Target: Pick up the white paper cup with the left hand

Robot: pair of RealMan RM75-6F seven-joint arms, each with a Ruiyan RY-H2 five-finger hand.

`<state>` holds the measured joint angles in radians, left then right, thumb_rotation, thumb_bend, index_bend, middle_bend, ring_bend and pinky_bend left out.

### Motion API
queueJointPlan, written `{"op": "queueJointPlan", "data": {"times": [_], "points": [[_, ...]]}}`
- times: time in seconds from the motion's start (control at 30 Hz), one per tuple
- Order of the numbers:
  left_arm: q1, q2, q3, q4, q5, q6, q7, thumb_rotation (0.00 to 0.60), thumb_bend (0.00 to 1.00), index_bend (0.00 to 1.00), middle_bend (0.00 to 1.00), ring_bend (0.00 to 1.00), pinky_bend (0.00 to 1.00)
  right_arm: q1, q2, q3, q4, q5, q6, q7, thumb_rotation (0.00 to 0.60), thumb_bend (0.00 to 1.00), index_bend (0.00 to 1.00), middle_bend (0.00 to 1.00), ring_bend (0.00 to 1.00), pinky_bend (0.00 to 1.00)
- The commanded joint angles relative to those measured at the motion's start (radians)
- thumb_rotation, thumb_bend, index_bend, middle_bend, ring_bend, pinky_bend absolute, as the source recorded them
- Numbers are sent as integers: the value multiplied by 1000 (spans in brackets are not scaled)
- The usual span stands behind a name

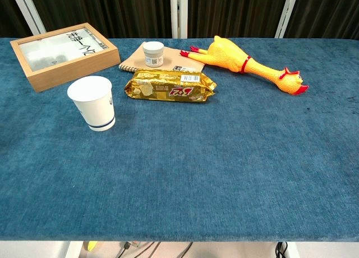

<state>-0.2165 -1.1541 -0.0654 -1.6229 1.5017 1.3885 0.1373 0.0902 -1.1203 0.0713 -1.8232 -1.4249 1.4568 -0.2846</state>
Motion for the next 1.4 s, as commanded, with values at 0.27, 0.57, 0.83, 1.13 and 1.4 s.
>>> {"op": "queueJointPlan", "data": {"times": [0.27,0.57,0.83,1.13,1.4], "points": [[-11,-14,6,14,4,-12,-3,600,25,34,10,0,36,-7,2,-3,4,-14,15,17,600,174,0,0,0,0],[-24,1,21,-10,40,-24,-54,600,25,34,10,0,35,-15,5,-1,9,-20,29,35,600,175,0,0,0,0],[-63,32,35,-66,98,-61,-69,600,26,34,10,0,35,-15,4,3,13,-13,28,35,600,174,0,0,0,0],[-190,53,-3,-184,105,-214,27,600,25,34,10,0,38,-13,9,1,14,-10,19,36,600,175,0,0,0,0],[-317,-45,-55,-171,-6,-384,85,600,25,34,14,0,55,-15,31,11,17,8,13,74,600,175,0,0,0,0]]}}
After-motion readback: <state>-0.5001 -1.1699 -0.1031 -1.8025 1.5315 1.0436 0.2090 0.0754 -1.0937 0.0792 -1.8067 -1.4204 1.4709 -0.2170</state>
